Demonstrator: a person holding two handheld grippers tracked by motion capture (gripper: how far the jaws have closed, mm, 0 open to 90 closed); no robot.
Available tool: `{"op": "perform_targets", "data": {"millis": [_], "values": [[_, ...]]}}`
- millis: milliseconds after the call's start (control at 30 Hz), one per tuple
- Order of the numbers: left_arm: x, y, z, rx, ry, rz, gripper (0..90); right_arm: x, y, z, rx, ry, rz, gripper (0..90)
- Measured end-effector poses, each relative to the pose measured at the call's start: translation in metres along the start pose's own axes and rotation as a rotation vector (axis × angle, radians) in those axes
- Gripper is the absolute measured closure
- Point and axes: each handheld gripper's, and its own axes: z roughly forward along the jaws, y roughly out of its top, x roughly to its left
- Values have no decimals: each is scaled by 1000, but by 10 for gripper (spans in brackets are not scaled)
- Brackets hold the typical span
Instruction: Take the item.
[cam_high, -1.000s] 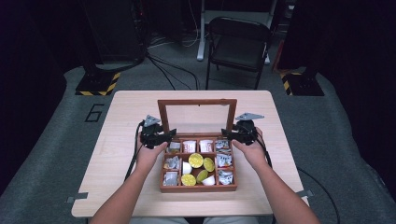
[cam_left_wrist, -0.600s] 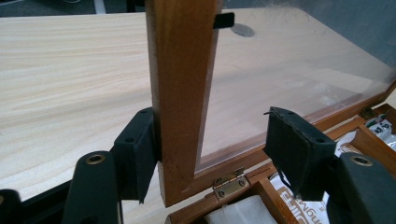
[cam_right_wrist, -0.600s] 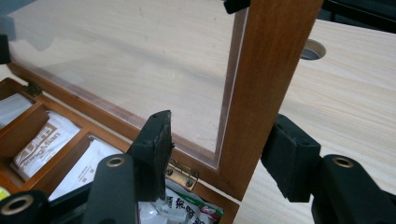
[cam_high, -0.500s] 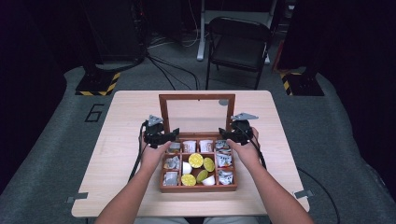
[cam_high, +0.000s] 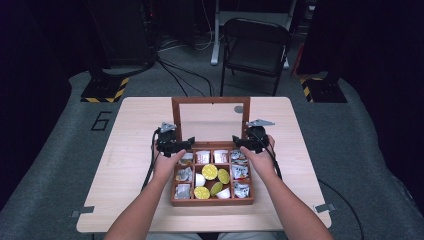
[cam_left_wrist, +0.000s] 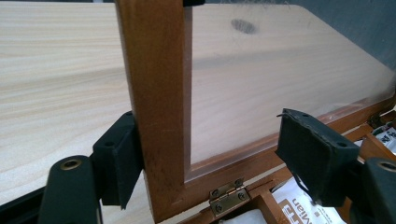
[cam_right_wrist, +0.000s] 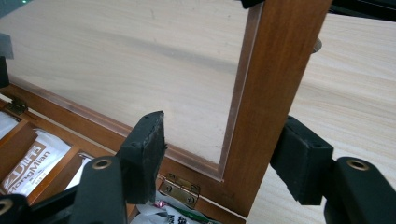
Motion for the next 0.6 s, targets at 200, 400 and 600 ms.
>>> {"op": "perform_targets", "data": {"millis": [200,400,600], "values": [[1,1,4,1,-5,-35,244,1,1,3,12,-13,11,354],[5,2,7,11,-17,-47,260,0,2,7,30,-19,31,333],[8,5,10,31,-21,-49,273,-3,3,11,37,-11,43,335]]}}
